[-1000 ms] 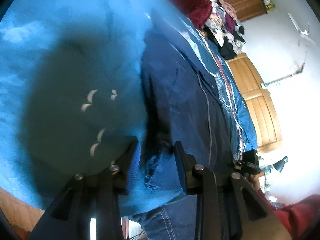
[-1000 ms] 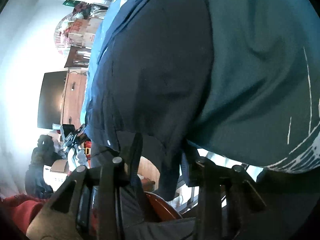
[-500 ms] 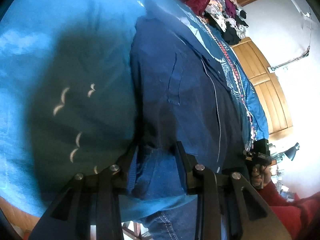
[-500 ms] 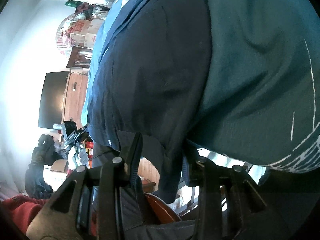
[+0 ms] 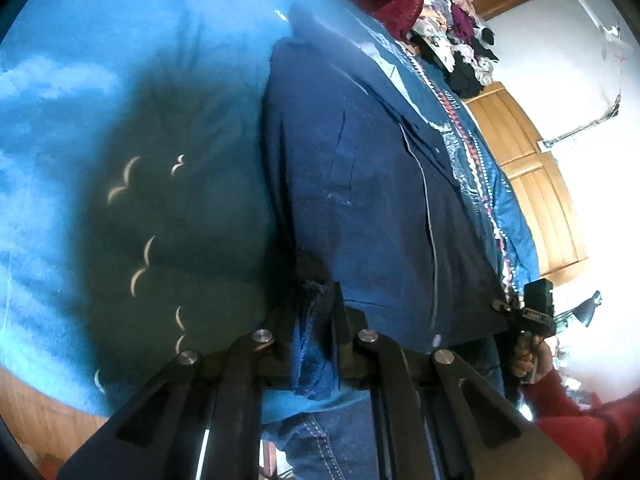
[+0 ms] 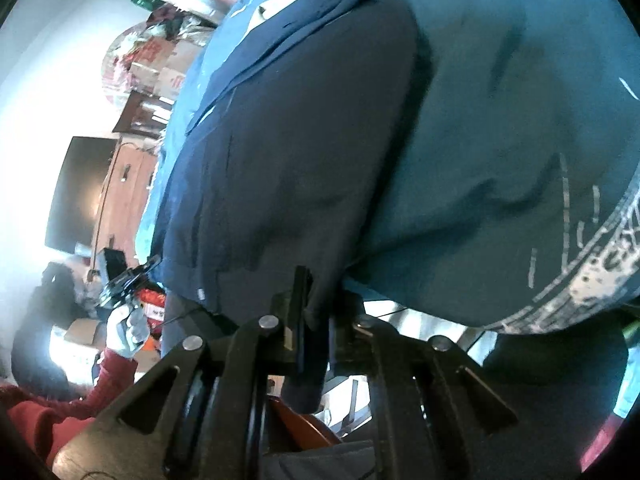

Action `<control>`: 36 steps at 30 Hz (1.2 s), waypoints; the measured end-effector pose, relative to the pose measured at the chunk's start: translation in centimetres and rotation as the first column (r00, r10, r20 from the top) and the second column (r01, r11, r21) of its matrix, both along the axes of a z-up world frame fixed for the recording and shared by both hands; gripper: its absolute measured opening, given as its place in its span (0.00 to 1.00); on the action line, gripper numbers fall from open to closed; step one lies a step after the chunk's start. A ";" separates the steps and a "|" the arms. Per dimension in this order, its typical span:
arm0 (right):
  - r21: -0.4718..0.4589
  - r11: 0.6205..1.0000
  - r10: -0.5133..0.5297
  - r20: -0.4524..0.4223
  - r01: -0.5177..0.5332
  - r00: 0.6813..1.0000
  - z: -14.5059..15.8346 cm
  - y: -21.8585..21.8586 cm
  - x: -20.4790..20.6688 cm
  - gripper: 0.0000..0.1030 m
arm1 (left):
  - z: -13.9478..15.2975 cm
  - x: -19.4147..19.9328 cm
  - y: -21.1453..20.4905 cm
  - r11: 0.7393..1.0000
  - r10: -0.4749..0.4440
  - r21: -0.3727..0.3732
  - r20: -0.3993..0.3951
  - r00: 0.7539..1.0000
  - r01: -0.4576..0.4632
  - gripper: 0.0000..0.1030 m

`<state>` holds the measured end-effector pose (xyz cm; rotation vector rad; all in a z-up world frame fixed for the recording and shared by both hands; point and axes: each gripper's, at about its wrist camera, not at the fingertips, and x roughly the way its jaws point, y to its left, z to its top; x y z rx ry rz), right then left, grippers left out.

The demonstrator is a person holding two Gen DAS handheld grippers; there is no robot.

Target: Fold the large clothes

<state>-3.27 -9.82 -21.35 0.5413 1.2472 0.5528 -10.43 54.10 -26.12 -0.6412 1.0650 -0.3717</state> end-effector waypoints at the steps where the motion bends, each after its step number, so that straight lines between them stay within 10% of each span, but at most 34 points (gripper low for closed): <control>1: -0.003 1.000 -0.005 -0.001 0.005 1.000 -0.1 -0.2 -0.2 0.06 | 0.2 -0.2 0.0 1.000 0.003 -0.001 0.002 1.000 -0.003 0.09; 16: 0.040 0.999 -0.007 -0.043 0.009 0.999 -1.5 -0.9 -0.3 0.06 | -1.3 -3.9 2.1 0.996 0.044 -0.083 0.010 0.999 -0.043 0.05; 28: 0.095 0.995 0.007 -0.090 0.002 0.996 -2.6 -0.4 -0.2 0.15 | -1.0 -1.7 2.5 0.995 0.034 -0.091 0.037 0.999 -0.030 0.30; 32: 0.080 0.997 0.014 -0.047 -0.010 0.999 -0.7 -0.2 -0.4 0.08 | -1.1 -0.5 0.8 0.998 -0.039 -0.044 0.022 0.999 0.040 0.06; 36: 0.173 0.985 -0.007 0.026 0.002 1.000 3.8 -0.7 -0.5 0.07 | 2.8 -0.2 0.0 0.989 -0.018 -0.141 0.114 0.993 0.034 0.06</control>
